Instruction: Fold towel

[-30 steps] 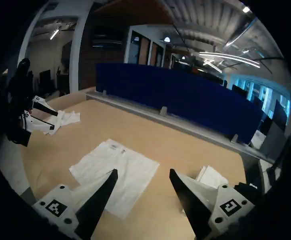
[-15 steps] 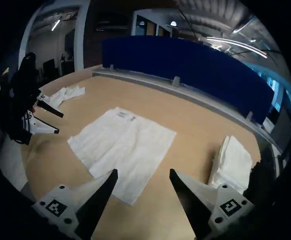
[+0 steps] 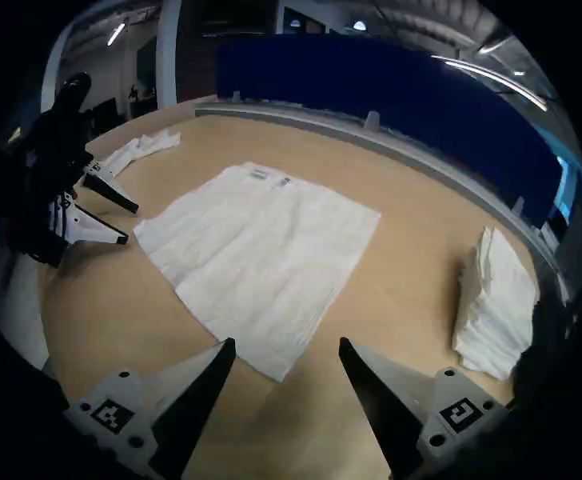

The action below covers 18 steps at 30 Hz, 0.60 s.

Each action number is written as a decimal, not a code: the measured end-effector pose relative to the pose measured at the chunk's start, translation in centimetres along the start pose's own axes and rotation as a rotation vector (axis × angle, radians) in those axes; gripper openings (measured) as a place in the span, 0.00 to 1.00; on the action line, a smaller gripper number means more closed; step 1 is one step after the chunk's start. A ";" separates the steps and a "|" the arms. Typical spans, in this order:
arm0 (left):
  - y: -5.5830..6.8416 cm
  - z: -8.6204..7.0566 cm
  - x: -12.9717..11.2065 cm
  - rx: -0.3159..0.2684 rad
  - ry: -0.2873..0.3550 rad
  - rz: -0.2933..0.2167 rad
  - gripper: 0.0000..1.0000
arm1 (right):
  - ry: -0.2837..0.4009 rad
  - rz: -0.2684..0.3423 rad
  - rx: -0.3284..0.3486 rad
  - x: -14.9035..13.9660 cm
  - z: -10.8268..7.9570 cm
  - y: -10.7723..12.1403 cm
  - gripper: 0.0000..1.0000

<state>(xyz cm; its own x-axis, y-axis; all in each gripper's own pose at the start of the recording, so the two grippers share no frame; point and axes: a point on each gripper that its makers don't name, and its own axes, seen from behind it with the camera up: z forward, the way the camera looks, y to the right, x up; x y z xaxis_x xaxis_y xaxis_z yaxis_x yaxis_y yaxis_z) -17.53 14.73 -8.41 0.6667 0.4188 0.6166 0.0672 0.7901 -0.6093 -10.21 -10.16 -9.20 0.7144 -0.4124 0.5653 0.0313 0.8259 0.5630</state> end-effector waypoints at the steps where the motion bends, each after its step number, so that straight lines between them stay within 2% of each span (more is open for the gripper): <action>1: 0.1 0.1 0.0 -0.002 -0.003 -0.002 0.95 | -0.006 0.001 0.002 -0.3 0.2 0.0 1.00; 5: 0.2 0.6 -0.2 -0.003 -0.019 -0.010 0.95 | -0.022 0.016 0.020 -1.1 0.9 -0.3 0.98; 9: 0.6 0.9 -0.4 -0.012 -0.036 -0.004 0.91 | -0.039 0.031 0.034 -1.7 1.3 -0.6 0.89; 14: 0.9 1.2 -0.5 -0.006 -0.040 0.031 0.80 | -0.051 0.024 0.035 -2.3 1.6 -0.8 0.73; 18: 0.9 1.3 -0.8 0.007 -0.049 0.039 0.71 | -0.067 0.015 0.039 -2.9 1.6 -1.0 0.70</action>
<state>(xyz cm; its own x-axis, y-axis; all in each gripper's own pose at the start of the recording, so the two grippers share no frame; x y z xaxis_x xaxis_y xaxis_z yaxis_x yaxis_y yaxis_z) -18.97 15.70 -8.87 0.6314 0.4711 0.6160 0.0365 0.7754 -0.6304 -13.45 -10.41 -10.44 0.6659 -0.4263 0.6122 -0.0075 0.8168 0.5769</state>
